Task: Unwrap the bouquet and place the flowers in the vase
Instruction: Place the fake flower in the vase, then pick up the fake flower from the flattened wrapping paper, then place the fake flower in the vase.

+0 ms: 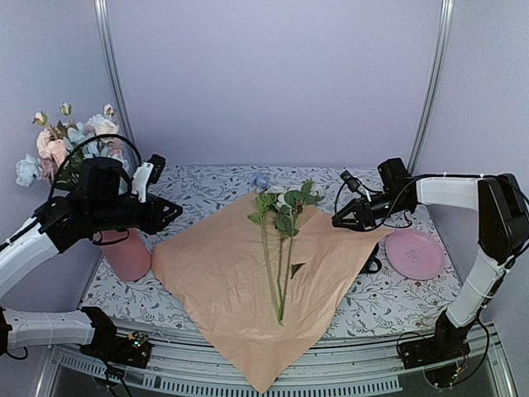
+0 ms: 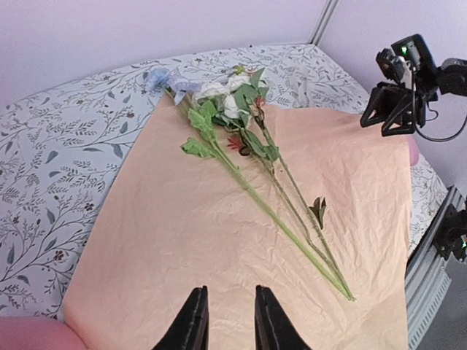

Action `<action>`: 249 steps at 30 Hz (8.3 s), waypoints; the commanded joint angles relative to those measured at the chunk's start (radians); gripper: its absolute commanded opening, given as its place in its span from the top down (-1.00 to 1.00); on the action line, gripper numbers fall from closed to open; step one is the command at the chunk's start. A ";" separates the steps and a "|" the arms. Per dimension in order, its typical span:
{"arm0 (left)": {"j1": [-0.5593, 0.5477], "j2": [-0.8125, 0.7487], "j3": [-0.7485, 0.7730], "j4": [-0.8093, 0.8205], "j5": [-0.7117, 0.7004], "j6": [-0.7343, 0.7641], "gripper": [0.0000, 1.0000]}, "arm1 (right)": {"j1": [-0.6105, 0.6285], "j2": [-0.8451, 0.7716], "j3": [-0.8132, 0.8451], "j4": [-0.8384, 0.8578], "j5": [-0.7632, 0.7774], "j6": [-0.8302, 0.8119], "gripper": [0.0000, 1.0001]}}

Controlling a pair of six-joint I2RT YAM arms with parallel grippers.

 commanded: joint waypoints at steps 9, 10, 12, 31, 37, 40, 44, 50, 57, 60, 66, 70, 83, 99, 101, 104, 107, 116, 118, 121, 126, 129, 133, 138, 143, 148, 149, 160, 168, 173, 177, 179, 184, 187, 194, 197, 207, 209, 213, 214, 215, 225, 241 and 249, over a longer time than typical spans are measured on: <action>-0.097 0.281 -0.070 0.526 0.066 0.112 0.37 | 0.000 0.019 0.028 0.013 0.064 0.010 0.07; -0.102 0.325 -0.055 0.555 0.082 0.113 0.37 | 0.000 0.016 0.028 0.022 0.074 0.022 0.07; -0.120 0.415 -0.027 0.616 0.095 0.116 0.37 | 0.000 0.017 0.033 0.034 0.084 0.038 0.06; -0.279 1.054 0.381 0.735 0.018 -0.113 0.42 | 0.007 0.081 0.147 -0.007 0.143 0.062 0.07; -0.282 1.261 0.607 0.548 0.020 -0.251 0.40 | 0.006 0.065 0.116 0.014 0.130 0.074 0.07; -0.282 1.304 0.676 0.461 -0.032 -0.288 0.44 | 0.006 0.054 0.098 0.018 0.127 0.077 0.07; -0.282 1.335 0.718 0.368 -0.067 -0.321 0.48 | 0.006 0.039 0.057 0.039 0.123 0.084 0.07; -0.283 1.367 0.707 0.344 0.021 -0.338 0.44 | 0.007 0.038 0.036 0.059 0.110 0.097 0.07; -0.282 1.432 0.776 0.288 0.048 -0.337 0.46 | 0.007 0.045 0.039 0.068 0.104 0.109 0.07; -0.284 1.442 0.784 0.289 0.068 -0.345 0.58 | 0.007 0.041 0.036 0.068 0.108 0.109 0.07; -0.278 1.443 0.806 0.298 0.074 -0.364 0.91 | 0.006 0.022 0.036 0.066 0.110 0.104 0.07; -0.277 1.382 0.815 0.357 0.059 -0.365 1.00 | 0.006 -0.004 0.070 0.027 0.100 0.099 0.07; -0.277 1.127 0.581 1.093 0.119 -0.454 1.00 | 0.102 -0.033 0.174 0.021 0.065 0.188 -0.10; -0.274 1.092 0.489 1.387 0.123 -0.542 1.00 | 0.206 -0.020 0.126 0.216 -0.124 0.308 0.54; -0.274 1.073 0.484 1.394 0.122 -0.542 0.96 | 0.205 -0.017 0.116 0.201 -0.113 0.302 0.95; -0.264 1.044 0.476 1.394 0.129 -0.527 0.55 | 0.206 -0.024 0.098 0.170 -0.081 0.258 1.00; -0.244 1.025 0.470 1.375 0.126 -0.499 0.40 | 0.207 -0.022 0.092 0.127 -0.039 0.205 1.00; -0.175 1.031 0.538 1.277 0.182 -0.446 0.27 | 0.234 0.012 0.103 0.060 0.032 0.138 1.00; -0.168 1.037 0.559 1.257 0.196 -0.443 0.26 | 0.239 0.019 0.115 0.049 0.036 0.129 1.00; -0.164 1.047 0.582 1.231 0.223 -0.439 0.35 | 0.241 0.033 0.129 0.031 0.039 0.124 1.00; -0.159 1.040 0.585 1.208 0.224 -0.443 0.69 | 0.243 0.040 0.130 0.027 0.044 0.121 1.00; -0.154 1.033 0.585 1.203 0.234 -0.453 0.88 | 0.242 0.033 0.131 0.027 0.045 0.121 0.99; -0.150 1.012 0.586 1.191 0.244 -0.459 0.99 | 0.241 0.005 0.134 0.014 0.056 0.111 0.40; -0.150 0.940 0.604 1.103 0.246 -0.412 1.00 | 0.181 -0.078 0.094 -0.002 0.052 0.065 -0.01; -0.150 0.844 0.666 0.935 0.222 -0.321 1.00 | 0.049 -0.121 0.003 0.054 -0.017 0.094 -0.05; -0.160 0.773 0.769 0.731 0.196 -0.225 1.00 | 0.019 -0.157 -0.045 0.111 0.043 0.086 -0.05; -0.166 0.756 0.790 0.686 0.181 -0.198 1.00 | 0.019 -0.160 -0.047 0.112 0.049 0.078 -0.06; -0.207 0.604 1.033 0.182 -0.095 0.009 1.00 | 0.019 -0.154 -0.059 0.113 0.089 0.033 -0.05; -0.211 0.531 1.133 -0.042 -0.324 0.125 1.00 | 0.018 -0.163 -0.067 0.094 0.127 -0.010 -0.05; -0.213 0.502 1.200 -0.146 -0.480 0.193 1.00 | 0.019 -0.154 -0.057 0.074 0.114 -0.027 -0.04; -0.213 0.490 1.260 -0.223 -0.569 0.249 1.00 | 0.019 -0.154 -0.055 0.066 0.113 -0.037 -0.04; -0.212 0.492 1.295 -0.260 -0.598 0.277 1.00 | 0.018 -0.154 -0.056 0.064 0.114 -0.041 -0.04; -0.213 0.465 1.275 -0.273 -0.646 0.337 1.00 | 0.019 -0.140 -0.053 0.056 0.105 -0.048 -0.03; -0.214 0.445 1.245 -0.266 -0.686 0.374 1.00 | 0.018 -0.130 -0.048 0.043 0.099 -0.056 -0.02; -0.215 0.406 1.114 -0.171 -0.695 0.486 1.00 | 0.018 -0.118 -0.046 0.033 0.087 -0.066 -0.02; -0.218 0.385 1.048 -0.111 -0.687 0.536 1.00 | 0.018 -0.107 -0.041 0.022 0.083 -0.072 -0.01; -0.218 0.287 0.873 0.163 -0.647 0.640 1.00 | 0.019 -0.088 -0.035 0.012 0.073 -0.078 -0.01; -0.218 0.290 0.871 0.189 -0.635 0.644 1.00 | 0.018 -0.085 -0.036 0.010 0.071 -0.077 -0.01; -0.218 0.307 0.873 0.227 -0.633 0.679 1.00 | 0.018 -0.079 -0.034 0.009 0.069 -0.077 -0.01; -0.218 0.311 0.871 0.234 -0.634 0.691 1.00 | 0.019 -0.080 -0.035 0.009 0.070 -0.076 -0.01; -0.219 0.316 0.871 0.242 -0.635 0.698 1.00 | 0.018 -0.080 -0.034 0.009 0.070 -0.077 -0.01; -0.219 0.347 0.889 0.273 -0.669 0.791 1.00 | 0.019 -0.088 -0.035 0.004 0.070 -0.081 -0.01; -0.219 0.304 0.857 0.274 -0.706 0.869 1.00 | 0.019 -0.079 -0.032 -0.004 0.066 -0.087 -0.01; -0.219 0.263 0.755 0.346 -0.714 0.910 1.00 | 0.019 -0.074 -0.030 -0.010 0.063 -0.091 -0.01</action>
